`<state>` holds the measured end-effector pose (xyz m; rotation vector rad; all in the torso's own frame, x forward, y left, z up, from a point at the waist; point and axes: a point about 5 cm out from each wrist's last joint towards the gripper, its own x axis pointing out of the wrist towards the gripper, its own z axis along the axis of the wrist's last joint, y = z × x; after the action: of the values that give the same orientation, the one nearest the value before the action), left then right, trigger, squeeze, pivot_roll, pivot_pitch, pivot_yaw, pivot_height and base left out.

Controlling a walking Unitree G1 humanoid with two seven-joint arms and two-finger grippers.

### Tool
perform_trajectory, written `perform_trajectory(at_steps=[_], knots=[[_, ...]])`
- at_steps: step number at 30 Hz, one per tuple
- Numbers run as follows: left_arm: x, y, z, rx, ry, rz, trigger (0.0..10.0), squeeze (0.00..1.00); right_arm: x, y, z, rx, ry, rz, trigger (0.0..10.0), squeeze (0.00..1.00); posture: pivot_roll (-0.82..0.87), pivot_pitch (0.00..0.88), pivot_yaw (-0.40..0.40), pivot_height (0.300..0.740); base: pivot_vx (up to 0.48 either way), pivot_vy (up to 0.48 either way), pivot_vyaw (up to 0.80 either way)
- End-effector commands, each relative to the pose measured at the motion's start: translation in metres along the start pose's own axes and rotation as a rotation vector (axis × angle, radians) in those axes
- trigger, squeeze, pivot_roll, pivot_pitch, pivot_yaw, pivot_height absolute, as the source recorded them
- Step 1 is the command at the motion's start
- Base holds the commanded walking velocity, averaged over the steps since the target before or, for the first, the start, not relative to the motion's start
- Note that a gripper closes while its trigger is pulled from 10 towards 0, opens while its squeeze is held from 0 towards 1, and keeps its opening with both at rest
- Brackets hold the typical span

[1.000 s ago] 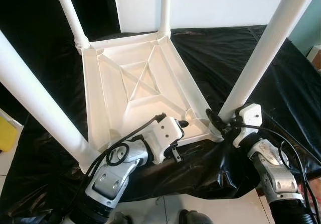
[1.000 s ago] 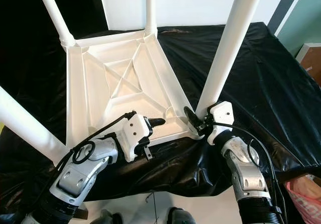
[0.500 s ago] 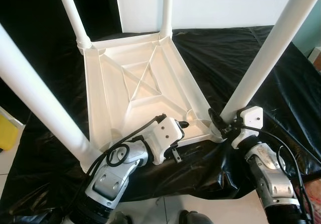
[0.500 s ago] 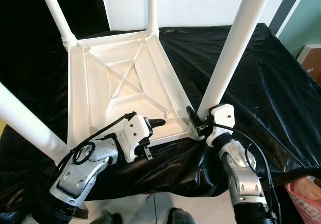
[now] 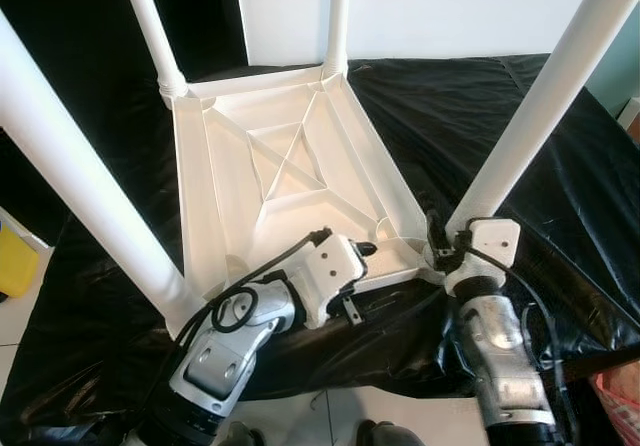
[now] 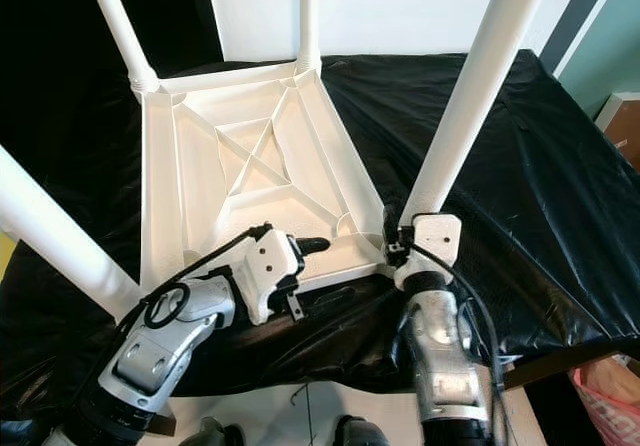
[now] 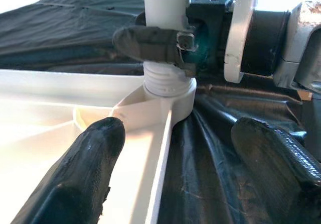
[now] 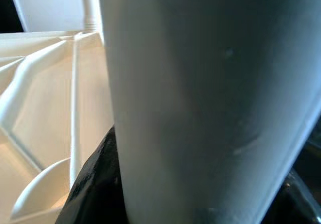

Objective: Building children table

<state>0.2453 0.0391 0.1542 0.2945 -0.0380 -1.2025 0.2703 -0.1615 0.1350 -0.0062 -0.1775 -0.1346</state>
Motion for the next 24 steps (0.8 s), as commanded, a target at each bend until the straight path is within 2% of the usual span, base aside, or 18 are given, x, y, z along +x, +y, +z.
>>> perform_trajectory(at_steps=[1,11,12,13,22,24], knots=[[-0.001,0.000,-0.001,-0.001,0.004,0.026,10.0,0.00,-0.009,-0.005,-0.022,-0.013,0.122,-0.042,10.0,0.00,-0.10,0.105,-0.001,0.740,0.000,0.000,0.00],[0.001,0.007,0.002,0.011,-0.009,0.043,10.0,0.00,-0.006,-0.005,-0.008,-0.018,0.071,-0.060,10.0,0.00,-0.10,0.105,-0.022,0.740,0.000,0.000,0.00],[0.001,0.007,0.002,0.010,-0.010,0.047,10.0,0.00,-0.006,-0.005,-0.007,-0.011,0.067,-0.056,10.0,0.91,-0.10,0.109,-0.024,0.740,0.000,0.000,0.00],[0.000,0.008,0.002,0.011,-0.010,0.052,10.0,0.00,-0.006,-0.005,-0.006,-0.011,0.063,-0.056,10.0,1.00,-0.11,0.105,-0.021,0.740,0.000,0.000,0.00],[0.002,0.008,0.003,0.006,-0.016,0.049,10.0,0.00,-0.008,-0.010,0.000,0.000,0.028,0.011,10.0,1.00,-0.12,0.109,-0.003,0.740,0.000,0.000,0.00],[0.004,0.008,0.005,0.007,-0.021,0.039,10.0,0.00,-0.008,-0.015,0.002,0.001,0.026,0.112,10.0,1.00,-0.12,0.115,0.008,0.740,0.000,0.000,0.00]])
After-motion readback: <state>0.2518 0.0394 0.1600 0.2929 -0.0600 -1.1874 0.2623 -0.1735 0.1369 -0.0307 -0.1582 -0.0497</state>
